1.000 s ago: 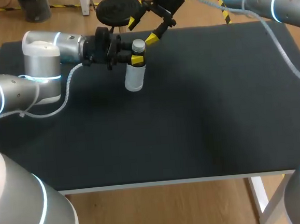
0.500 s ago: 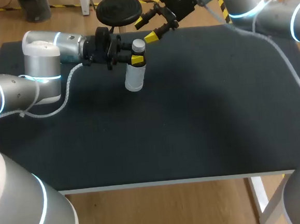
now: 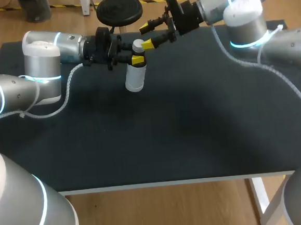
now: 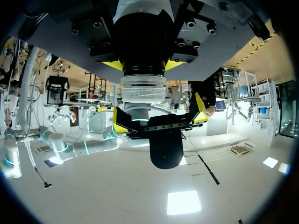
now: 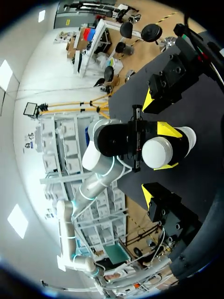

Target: Unscrew the bottle cap

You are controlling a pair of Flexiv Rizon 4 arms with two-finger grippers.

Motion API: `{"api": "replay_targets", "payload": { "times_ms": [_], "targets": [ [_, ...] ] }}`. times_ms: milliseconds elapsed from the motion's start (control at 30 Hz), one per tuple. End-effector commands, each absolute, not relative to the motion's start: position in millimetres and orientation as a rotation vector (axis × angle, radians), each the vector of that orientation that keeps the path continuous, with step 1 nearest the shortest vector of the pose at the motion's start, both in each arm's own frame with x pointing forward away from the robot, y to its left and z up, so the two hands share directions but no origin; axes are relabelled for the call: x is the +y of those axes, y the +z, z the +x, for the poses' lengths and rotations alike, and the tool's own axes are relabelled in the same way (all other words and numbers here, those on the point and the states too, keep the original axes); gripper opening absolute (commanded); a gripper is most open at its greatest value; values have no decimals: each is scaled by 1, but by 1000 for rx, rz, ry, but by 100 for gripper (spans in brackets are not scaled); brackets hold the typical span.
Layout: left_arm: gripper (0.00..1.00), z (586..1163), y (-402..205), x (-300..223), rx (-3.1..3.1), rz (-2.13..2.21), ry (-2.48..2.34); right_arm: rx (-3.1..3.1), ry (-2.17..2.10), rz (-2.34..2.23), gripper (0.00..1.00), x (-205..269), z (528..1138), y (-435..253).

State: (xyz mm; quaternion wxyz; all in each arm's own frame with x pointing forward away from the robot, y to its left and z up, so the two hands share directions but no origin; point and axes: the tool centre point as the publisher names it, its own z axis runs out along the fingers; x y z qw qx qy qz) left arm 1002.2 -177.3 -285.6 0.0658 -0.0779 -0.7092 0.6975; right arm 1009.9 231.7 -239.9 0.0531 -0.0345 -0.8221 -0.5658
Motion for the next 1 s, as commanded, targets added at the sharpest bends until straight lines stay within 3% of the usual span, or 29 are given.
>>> {"api": "replay_targets", "payload": {
  "times_ms": [33,1000],
  "targets": [
    [0,1004,-287,-177,-2133,-241,2103,-2771,-1859,-507,100,233,1002,-240],
    [0,1004,-287,-177,-2133,-241,2103,-2691,-1744,-409,100,238,999,-252]
  ]
}}
